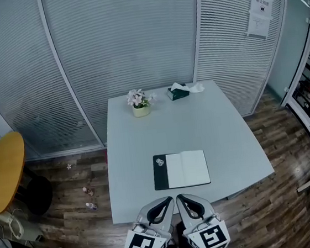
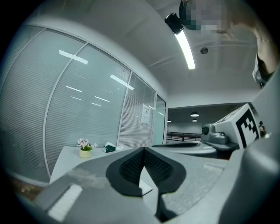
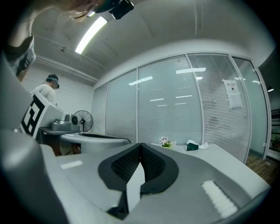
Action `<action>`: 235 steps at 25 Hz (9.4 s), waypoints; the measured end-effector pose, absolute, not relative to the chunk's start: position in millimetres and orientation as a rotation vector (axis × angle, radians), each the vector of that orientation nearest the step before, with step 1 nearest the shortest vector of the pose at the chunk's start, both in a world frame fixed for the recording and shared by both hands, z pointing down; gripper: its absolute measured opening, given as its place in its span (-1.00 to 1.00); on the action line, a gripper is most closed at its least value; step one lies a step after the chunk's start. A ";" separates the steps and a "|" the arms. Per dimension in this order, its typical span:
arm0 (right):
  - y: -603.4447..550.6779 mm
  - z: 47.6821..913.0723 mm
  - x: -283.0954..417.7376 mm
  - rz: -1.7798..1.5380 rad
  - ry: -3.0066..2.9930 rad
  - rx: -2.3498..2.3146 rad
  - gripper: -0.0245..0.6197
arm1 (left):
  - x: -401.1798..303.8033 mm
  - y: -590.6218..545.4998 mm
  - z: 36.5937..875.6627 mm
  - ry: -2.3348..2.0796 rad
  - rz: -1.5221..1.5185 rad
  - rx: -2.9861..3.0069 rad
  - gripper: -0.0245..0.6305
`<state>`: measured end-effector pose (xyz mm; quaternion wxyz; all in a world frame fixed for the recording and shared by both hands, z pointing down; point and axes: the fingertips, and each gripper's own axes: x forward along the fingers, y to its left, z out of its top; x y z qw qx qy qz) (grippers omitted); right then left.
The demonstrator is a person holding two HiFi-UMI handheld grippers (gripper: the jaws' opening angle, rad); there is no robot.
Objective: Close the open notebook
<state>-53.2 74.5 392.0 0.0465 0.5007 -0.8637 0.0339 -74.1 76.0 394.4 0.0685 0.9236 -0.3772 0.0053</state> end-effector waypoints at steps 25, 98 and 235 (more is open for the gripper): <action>-66.5 380.7 -16.4 0.130 -2.763 1.309 -0.91 | -42.9 -66.2 380.5 -1.356 -0.030 2.647 -0.91; -154.1 483.6 -38.2 0.378 -2.501 1.347 -0.91 | -112.9 -128.2 665.9 -1.178 0.493 2.183 -0.91; -141.9 447.2 137.6 0.409 -2.624 1.509 -0.91 | 58.3 -118.1 614.1 -1.023 0.284 2.110 -0.79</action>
